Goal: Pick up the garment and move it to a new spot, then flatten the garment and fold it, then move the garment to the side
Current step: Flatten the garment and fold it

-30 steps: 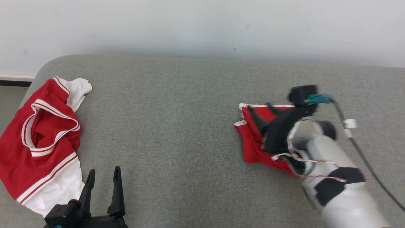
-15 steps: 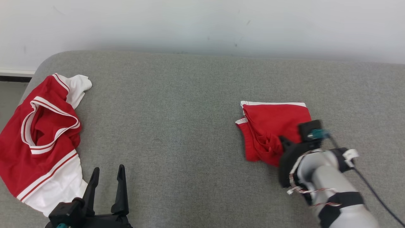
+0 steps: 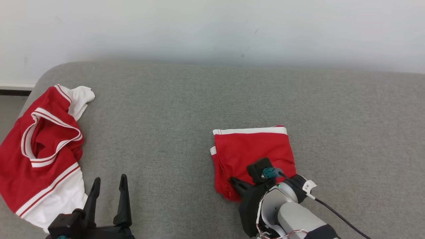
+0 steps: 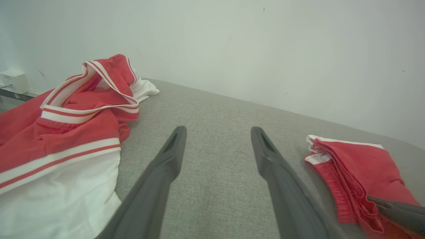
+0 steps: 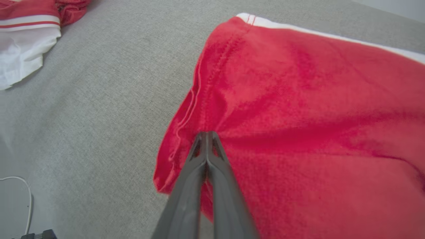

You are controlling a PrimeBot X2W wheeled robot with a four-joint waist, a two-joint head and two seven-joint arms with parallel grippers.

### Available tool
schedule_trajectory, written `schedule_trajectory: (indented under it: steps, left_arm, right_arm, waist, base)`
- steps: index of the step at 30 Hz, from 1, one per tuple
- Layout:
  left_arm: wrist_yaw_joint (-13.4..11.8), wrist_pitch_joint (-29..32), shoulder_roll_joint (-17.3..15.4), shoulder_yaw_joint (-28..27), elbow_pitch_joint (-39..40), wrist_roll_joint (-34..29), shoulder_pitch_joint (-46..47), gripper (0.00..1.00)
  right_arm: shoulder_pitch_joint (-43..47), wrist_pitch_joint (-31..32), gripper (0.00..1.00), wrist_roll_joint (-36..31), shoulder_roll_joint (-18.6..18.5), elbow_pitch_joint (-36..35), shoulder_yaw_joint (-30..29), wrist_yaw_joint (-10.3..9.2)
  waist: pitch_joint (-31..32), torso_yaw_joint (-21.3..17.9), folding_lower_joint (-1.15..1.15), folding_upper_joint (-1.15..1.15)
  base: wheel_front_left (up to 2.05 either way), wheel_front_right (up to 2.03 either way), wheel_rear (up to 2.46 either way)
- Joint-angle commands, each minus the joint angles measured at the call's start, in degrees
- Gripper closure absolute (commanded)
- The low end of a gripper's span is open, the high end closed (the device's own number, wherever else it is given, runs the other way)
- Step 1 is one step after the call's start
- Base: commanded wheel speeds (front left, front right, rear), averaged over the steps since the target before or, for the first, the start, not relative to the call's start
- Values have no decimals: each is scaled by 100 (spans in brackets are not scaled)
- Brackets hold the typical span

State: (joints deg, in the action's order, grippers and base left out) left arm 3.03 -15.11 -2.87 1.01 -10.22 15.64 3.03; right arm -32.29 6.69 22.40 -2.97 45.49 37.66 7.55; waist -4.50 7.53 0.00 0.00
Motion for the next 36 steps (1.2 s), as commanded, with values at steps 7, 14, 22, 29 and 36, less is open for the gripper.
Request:
schedule_trajectory:
  steps: [7,14,22,29,36]
  left_arm:
    - [31,-6,-4,-49,-49,-51,-63,0]
    - [14,-6,-5,-66,-66,-30,-103,0]
    - [9,-6,-5,-183,-76,-87,-213,0]
    - [-6,-6,-4,-258,-27,-94,-343,0]
    - [-15,-6,-6,-221,22,-66,-408,0]
  right_arm:
    - [-8,1,100,255,10,-178,348,-14]
    - [277,153,100,1117,8,-755,942,-14]
    - [485,-157,100,1460,-80,-1126,838,-14]
    - [830,-748,0,870,-312,-1258,-4,-14]
    - [1131,-715,0,199,-170,-1452,-333,-14]
  waist:
    - [118,-213,0,0]
    - [189,-285,0,0]
    - [325,-421,0,0]
    - [493,-529,0,0]
    - [488,-503,0,0]
  base:
    - [0,0,0]
    - [0,0,0]
    - [0,0,0]
    - [0,0,0]
    - [0,0,0]
